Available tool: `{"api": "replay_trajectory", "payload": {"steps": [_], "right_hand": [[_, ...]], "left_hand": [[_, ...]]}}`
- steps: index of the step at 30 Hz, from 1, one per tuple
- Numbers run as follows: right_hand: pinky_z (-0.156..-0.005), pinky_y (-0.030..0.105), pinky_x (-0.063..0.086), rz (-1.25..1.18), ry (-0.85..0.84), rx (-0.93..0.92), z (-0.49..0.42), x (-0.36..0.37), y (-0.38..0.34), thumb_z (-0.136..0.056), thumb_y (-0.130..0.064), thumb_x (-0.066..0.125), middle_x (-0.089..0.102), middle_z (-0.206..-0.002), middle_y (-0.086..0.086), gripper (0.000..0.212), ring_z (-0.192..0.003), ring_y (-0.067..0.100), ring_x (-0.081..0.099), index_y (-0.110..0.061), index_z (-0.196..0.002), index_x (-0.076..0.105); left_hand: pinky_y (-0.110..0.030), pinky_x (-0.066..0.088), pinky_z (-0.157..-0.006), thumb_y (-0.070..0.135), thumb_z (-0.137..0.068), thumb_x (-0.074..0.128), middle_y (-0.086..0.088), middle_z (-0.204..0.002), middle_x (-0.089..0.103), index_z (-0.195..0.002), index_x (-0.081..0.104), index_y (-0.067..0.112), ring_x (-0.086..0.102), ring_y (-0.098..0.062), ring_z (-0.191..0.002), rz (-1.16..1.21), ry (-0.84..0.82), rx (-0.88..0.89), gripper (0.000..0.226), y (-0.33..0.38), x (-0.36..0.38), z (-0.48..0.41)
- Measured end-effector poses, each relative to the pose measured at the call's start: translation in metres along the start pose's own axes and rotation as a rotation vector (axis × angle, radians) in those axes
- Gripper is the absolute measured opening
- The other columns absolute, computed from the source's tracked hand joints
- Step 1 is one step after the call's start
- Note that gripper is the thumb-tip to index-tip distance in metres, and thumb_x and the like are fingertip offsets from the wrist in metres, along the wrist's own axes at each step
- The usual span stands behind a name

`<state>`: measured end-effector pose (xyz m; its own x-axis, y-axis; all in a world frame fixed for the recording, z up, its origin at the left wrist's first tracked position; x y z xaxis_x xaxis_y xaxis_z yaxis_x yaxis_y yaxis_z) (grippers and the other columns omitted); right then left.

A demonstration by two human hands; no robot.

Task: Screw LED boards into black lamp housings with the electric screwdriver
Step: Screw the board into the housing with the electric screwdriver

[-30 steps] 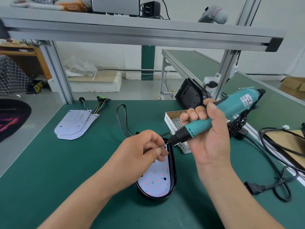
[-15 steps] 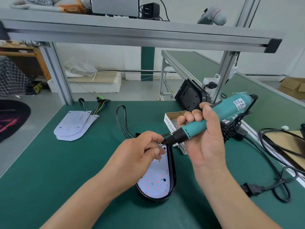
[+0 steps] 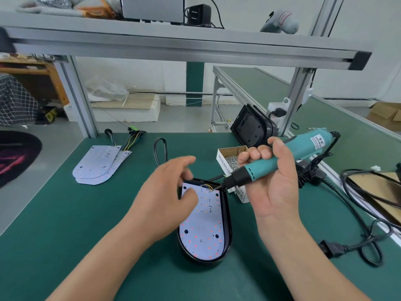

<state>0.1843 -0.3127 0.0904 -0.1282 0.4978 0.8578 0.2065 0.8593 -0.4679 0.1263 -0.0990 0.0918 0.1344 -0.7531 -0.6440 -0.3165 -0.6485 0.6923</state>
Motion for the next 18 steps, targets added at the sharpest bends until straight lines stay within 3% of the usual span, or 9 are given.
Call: {"api": "replay_trajectory", "payload": {"steps": [2,5,8,10,15,18], "right_hand": [[-0.082,0.033,0.053,0.003,0.009,0.001,-0.001,-0.002,0.0,-0.099,-0.02,0.067,0.048,-0.073,-0.004,0.008,-0.07,0.015,0.051,-0.019,-0.098,0.059],[-0.082,0.034,0.053,0.025,0.014,-0.006,-0.003,-0.006,0.001,-0.099,-0.02,0.068,0.048,-0.074,-0.004,0.009,-0.069,0.015,0.051,-0.019,-0.1,0.059],[-0.082,0.034,0.053,0.058,0.006,-0.008,-0.003,-0.006,0.005,-0.099,-0.019,0.067,0.047,-0.074,-0.003,0.009,-0.07,0.016,0.05,-0.019,-0.1,0.059],[-0.083,0.035,0.051,0.081,-0.004,-0.008,-0.003,-0.006,0.007,-0.099,-0.019,0.067,0.047,-0.074,-0.003,0.009,-0.071,0.016,0.05,-0.019,-0.099,0.058],[-0.081,0.033,0.049,0.153,-0.021,-0.013,-0.002,-0.006,0.014,-0.101,-0.017,0.063,0.047,-0.073,-0.003,0.008,-0.071,0.015,0.049,-0.021,-0.095,0.058],[-0.083,0.034,0.047,0.196,-0.03,-0.009,-0.001,-0.006,0.019,-0.101,-0.016,0.063,0.046,-0.074,-0.004,0.011,-0.07,0.015,0.048,-0.022,-0.092,0.06]], "left_hand": [[-0.03,0.046,-0.08,0.052,-0.08,0.049,0.019,-0.11,0.053,-0.149,0.038,0.045,0.057,-0.003,-0.095,-0.144,-0.015,-0.166,0.07,-0.025,-0.007,-0.004],[-0.035,0.054,-0.069,0.062,-0.08,0.052,0.009,-0.093,0.067,-0.148,0.029,0.046,0.069,-0.009,-0.078,-0.172,-0.244,-0.387,0.074,-0.059,0.011,0.001],[-0.039,0.064,-0.063,0.033,-0.087,0.066,0.005,-0.096,0.077,-0.136,0.041,0.037,0.076,-0.014,-0.075,0.185,-0.365,-0.445,0.055,-0.059,0.042,0.007],[-0.033,0.06,-0.057,0.015,-0.088,0.066,0.0,-0.103,0.077,-0.132,0.047,0.035,0.077,-0.013,-0.076,0.331,-0.358,-0.454,0.051,-0.056,0.053,0.008],[-0.034,0.059,-0.059,0.009,-0.09,0.066,-0.008,-0.112,0.076,-0.132,0.046,0.036,0.078,-0.025,-0.089,0.449,-0.371,-0.475,0.053,-0.052,0.072,0.015],[-0.032,0.058,-0.059,0.007,-0.092,0.064,-0.009,-0.112,0.076,-0.134,0.044,0.037,0.076,-0.023,-0.084,0.472,-0.364,-0.483,0.056,-0.052,0.075,0.015]]}}
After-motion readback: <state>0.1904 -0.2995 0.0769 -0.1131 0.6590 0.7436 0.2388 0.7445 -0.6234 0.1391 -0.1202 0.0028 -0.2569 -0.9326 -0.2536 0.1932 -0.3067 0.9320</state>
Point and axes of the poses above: each hand's wrist, its own z-axis away from the middle knuckle, its own x-axis out of the palm, y = z × x, the point moved 10 cm from there along -z, towards the middle knuckle
